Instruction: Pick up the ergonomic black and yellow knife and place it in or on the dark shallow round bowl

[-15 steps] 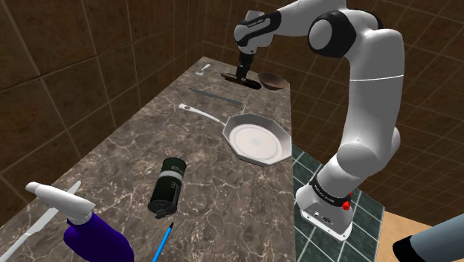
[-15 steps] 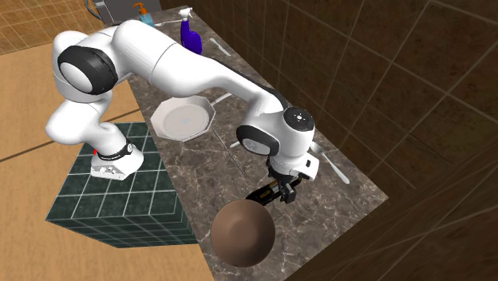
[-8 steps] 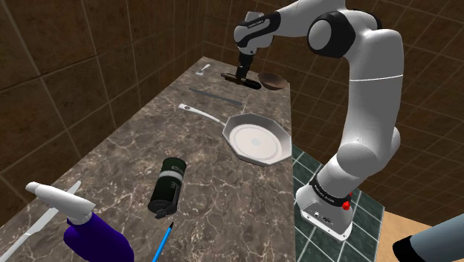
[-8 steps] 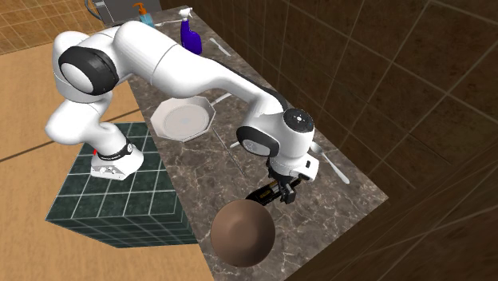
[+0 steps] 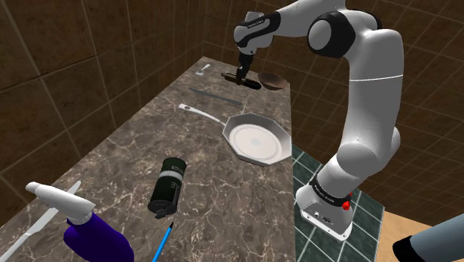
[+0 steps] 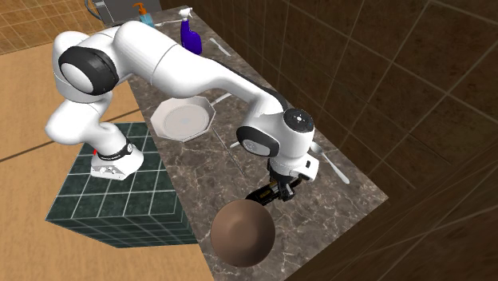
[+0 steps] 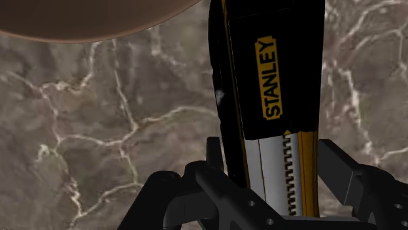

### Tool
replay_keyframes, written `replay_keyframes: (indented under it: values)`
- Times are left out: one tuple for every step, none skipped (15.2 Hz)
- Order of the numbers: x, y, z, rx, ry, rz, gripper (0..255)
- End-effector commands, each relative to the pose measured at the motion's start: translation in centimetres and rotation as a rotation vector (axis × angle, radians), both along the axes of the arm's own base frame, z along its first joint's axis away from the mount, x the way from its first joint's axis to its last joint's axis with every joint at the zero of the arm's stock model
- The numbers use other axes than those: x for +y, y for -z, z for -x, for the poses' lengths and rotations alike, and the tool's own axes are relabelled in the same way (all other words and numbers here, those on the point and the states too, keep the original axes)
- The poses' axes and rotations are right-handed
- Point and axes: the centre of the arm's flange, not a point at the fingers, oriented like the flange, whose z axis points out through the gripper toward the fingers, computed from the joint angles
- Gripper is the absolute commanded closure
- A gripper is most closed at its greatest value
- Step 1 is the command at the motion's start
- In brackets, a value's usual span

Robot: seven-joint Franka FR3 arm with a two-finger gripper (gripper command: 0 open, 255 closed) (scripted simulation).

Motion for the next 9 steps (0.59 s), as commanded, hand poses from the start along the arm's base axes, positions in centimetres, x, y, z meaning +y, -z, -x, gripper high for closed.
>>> replay_keyframes:
  values:
    - [0.0,0.0,0.0,0.000,0.000,0.000,255]
    - [0.0,0.0,0.0,0.000,0.000,0.000,255]
    - [0.0,-0.5,0.0,0.000,0.000,0.000,255]
    - [0.0,-1.0,0.0,0.000,0.000,0.000,255]
    - [0.0,-1.6,0.0,0.000,0.000,0.000,255]
    - [0.0,-2.1,0.0,0.000,0.000,0.000,255]
    - [0.0,-2.6,0.0,0.000,0.000,0.000,255]
    - [0.0,-3.2,0.0,0.000,0.000,0.000,255]
    - [0.0,-3.7,0.0,0.000,0.000,0.000,255]
